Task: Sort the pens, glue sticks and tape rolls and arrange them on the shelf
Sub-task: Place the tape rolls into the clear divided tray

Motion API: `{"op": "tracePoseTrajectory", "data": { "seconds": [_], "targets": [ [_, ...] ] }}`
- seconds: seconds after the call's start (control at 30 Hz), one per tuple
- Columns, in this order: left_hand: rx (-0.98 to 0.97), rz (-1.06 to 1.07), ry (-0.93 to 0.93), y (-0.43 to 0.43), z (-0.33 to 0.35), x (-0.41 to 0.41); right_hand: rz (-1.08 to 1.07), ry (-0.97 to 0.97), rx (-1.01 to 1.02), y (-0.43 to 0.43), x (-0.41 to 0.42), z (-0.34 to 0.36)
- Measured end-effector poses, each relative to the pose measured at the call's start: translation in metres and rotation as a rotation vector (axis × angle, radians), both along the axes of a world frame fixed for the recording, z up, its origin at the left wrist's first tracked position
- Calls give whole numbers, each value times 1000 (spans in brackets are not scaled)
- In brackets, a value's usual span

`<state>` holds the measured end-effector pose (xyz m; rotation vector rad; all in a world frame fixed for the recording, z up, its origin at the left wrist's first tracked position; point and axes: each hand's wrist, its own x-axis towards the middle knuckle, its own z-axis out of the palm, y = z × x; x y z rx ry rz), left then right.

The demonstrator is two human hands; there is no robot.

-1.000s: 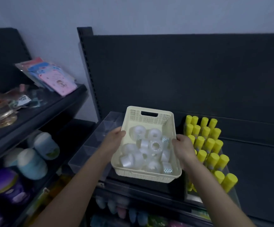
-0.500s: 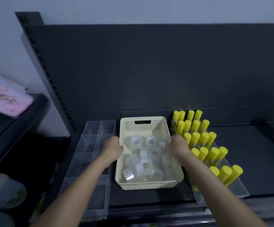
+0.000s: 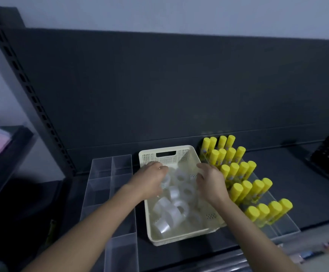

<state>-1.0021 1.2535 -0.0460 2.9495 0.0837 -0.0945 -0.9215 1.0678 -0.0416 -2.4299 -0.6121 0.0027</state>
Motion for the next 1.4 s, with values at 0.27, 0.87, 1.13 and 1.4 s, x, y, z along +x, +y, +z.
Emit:
{"op": "tracePoseTrajectory", "data": {
  "seconds": [0.27,0.87,1.13,1.4],
  "targets": [
    [156,14,233,-5,-4,27,-2,-31,59,-6,0,-8],
    [-695,479,-370,25,24,-39,510,-41,-815,76,34,7],
    [-780,587,-425,38,29,-66,417,41,-834,86,34,4],
    [-876,640,-455,56,28,-86,418,40,-745,80,37,-7]
  ]
}}
